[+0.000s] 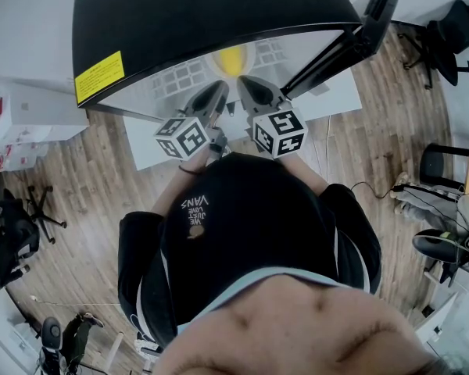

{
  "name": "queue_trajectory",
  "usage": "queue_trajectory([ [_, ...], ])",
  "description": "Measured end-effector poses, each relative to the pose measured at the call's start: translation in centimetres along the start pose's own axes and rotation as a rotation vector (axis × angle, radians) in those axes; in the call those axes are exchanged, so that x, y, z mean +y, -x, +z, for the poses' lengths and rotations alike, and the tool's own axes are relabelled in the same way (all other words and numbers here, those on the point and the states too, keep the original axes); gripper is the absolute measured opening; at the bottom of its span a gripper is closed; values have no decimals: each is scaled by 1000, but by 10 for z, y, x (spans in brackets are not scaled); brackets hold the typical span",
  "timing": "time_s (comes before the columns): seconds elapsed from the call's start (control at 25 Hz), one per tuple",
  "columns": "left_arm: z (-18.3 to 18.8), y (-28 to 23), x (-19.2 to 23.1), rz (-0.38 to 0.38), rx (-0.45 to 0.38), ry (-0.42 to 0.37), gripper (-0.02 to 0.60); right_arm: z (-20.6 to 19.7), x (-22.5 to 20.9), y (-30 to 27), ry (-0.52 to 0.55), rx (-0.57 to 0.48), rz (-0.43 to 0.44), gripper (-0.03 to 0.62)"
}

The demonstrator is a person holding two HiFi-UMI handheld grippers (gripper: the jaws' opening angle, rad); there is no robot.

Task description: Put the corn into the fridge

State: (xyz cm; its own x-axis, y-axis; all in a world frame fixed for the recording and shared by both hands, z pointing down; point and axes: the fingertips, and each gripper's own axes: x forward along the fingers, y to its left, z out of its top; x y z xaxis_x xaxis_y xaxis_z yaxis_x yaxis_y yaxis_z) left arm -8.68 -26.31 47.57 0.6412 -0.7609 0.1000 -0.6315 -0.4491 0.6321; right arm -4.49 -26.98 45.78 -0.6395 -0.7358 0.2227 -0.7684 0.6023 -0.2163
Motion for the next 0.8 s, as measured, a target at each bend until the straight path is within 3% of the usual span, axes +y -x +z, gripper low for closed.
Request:
queue_trajectory([
  [0.8, 1, 6, 3, 11, -18, 6, 44, 6, -1, -1, 35, -24, -7, 12],
])
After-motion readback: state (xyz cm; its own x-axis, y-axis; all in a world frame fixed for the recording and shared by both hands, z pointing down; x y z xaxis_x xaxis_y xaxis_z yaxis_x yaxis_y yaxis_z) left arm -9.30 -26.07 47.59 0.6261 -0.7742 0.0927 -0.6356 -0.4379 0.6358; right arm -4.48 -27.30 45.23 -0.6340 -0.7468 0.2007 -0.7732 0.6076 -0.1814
